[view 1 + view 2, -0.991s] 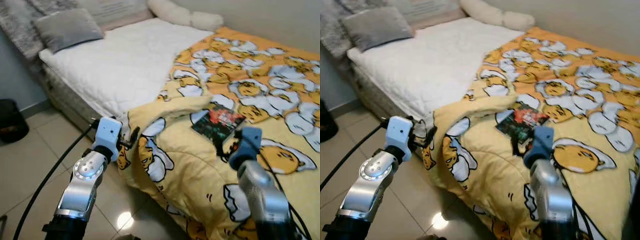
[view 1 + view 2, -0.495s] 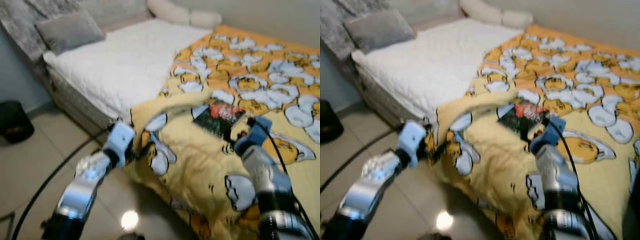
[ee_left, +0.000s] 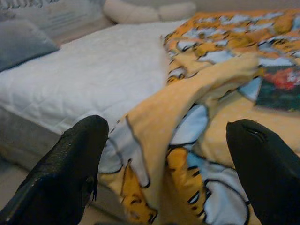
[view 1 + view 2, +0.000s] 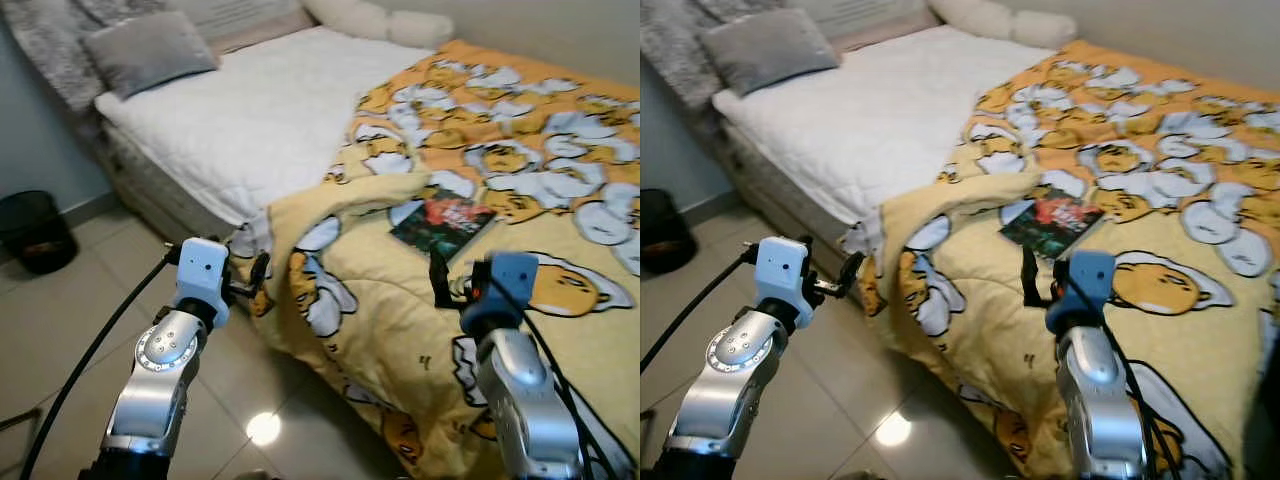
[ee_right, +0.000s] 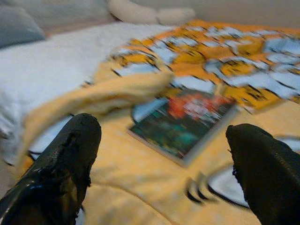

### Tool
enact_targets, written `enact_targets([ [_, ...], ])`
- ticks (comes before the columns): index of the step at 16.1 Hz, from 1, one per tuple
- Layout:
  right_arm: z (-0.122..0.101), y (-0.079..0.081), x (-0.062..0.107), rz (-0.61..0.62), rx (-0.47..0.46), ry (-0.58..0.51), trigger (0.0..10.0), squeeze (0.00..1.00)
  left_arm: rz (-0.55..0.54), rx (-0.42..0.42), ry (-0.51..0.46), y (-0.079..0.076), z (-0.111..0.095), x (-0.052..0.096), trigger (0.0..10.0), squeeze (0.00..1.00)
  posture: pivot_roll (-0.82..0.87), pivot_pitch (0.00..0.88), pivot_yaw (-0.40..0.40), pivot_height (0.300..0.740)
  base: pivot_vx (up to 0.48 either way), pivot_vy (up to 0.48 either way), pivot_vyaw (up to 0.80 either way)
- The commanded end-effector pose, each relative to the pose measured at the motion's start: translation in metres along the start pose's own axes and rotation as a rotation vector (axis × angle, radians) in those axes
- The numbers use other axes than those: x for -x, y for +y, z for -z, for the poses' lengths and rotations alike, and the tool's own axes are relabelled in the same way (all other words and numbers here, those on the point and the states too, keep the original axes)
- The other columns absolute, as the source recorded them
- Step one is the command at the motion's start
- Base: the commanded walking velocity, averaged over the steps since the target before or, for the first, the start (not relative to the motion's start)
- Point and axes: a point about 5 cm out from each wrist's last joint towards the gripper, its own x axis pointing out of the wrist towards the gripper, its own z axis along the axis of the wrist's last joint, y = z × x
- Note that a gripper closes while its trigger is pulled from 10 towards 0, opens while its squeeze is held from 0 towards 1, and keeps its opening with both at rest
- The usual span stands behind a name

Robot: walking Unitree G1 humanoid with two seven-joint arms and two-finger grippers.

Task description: Clean up the room

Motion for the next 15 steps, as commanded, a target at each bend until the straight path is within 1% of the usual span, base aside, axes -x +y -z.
enact_targets([
  [1, -0.003, 0.000, 0.001, 0.019, -0.005, -0.008, 10.0, 0.00, -0.008, -0.011, -0.007, 0.000, -0.002, 0.001, 10.0, 0.05, -0.11, 0.000, 0.033, 0.740, 0.000, 0.000, 0.00],
  [3, -0.001, 0.001, 0.003, 0.022, 0.013, 0.013, 10.0, 0.00, 0.024, -0.028, 0.006, -0.001, -0.001, 0.003, 10.0, 0.06, -0.10, 0.000, 0.032, 0.740, 0.319, 0.000, 0.00],
  [4, 0.000, 0.001, 0.003, 0.022, 0.006, 0.020, 10.0, 0.00, 0.027, -0.032, 0.006, -0.001, -0.001, 0.003, 10.0, 0.06, -0.10, 0.000, 0.036, 0.740, 0.345, 0.000, 0.00],
  [6, 0.000, 0.000, 0.002, 0.026, 0.005, 0.027, 10.0, 0.00, 0.027, -0.034, 0.007, -0.001, -0.001, 0.003, 10.0, 0.06, -0.10, 0.000, 0.038, 0.740, 0.341, 0.000, -0.60],
  [8, -0.001, 0.001, 0.002, 0.022, 0.017, 0.019, 10.0, 0.00, 0.032, -0.041, 0.009, 0.000, -0.001, 0.003, 10.0, 0.06, -0.10, 0.000, 0.038, 0.740, 0.341, 0.000, 0.00],
  [10, 0.001, 0.006, 0.002, -0.002, 0.021, 0.033, 10.0, 0.00, 0.036, -0.046, 0.010, -0.001, -0.002, 0.003, 10.0, 0.06, -0.10, 0.000, 0.036, 0.740, 0.343, 0.000, 0.00],
  [12, 0.001, 0.010, 0.001, -0.039, 0.050, 0.034, 10.0, 0.00, 0.038, -0.050, 0.011, 0.000, -0.002, 0.003, 10.0, 0.05, -0.10, 0.000, 0.034, 0.740, 0.343, 0.000, 0.00],
  [14, 0.000, 0.018, 0.001, -0.110, 0.074, 0.040, 10.0, 0.00, 0.038, -0.052, 0.012, 0.001, -0.002, 0.003, 10.0, 0.05, -0.10, 0.000, 0.033, 0.740, 0.345, 0.000, 0.80],
  [15, 0.003, 0.023, 0.002, -0.171, 0.073, 0.058, 10.0, 0.00, 0.039, -0.054, 0.011, 0.000, -0.002, 0.004, 10.0, 0.05, -0.10, 0.000, 0.033, 0.740, 0.341, 0.000, 0.80],
])
